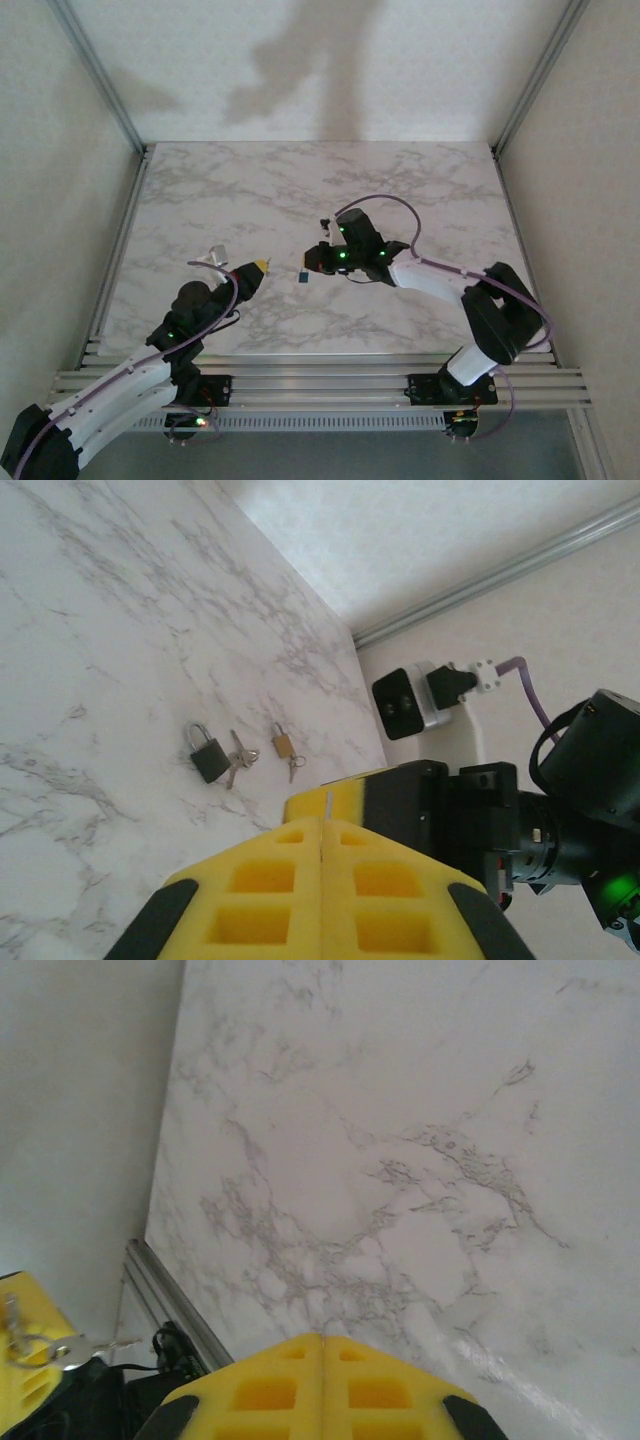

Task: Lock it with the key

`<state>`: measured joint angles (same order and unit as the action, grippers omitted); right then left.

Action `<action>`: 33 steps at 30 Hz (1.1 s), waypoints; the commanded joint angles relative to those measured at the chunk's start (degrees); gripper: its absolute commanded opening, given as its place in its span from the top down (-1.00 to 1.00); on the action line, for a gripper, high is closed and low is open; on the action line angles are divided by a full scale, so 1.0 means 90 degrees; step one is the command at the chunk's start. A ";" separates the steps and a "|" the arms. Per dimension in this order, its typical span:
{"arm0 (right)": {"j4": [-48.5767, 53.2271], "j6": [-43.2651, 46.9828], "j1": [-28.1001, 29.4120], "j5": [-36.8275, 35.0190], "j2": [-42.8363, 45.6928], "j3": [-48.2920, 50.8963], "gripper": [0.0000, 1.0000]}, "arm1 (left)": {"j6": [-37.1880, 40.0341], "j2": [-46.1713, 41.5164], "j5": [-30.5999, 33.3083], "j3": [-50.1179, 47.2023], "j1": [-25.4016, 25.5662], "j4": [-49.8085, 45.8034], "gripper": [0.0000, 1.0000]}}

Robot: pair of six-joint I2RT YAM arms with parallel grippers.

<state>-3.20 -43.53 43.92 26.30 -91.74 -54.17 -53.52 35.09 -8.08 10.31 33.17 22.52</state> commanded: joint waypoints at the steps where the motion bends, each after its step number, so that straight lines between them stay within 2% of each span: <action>1: -0.0044 0.0242 0.0081 0.0204 -0.0438 -0.0421 1.00 | 0.0177 0.0024 0.0154 0.0183 -0.0063 -0.0160 1.00; 8: -0.0233 0.0287 0.0109 0.0276 -0.1428 -0.0959 1.00 | 0.0180 0.0016 0.0177 0.0164 -0.0072 -0.0224 1.00; 18: -0.1224 0.0076 0.0082 0.0320 -0.2345 -0.1282 1.00 | 0.0172 -0.0060 0.0165 0.0137 -0.0072 -0.0276 1.00; 33: -0.0806 0.0211 -0.0057 0.0019 -0.3072 -0.1920 1.00 | 0.0130 -0.0165 0.0136 -0.0002 -0.0072 -0.0277 1.00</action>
<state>-11.03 -42.63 43.86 27.64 -118.15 -69.25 -52.69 34.24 -7.44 10.39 33.15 20.27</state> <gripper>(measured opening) 0.049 0.039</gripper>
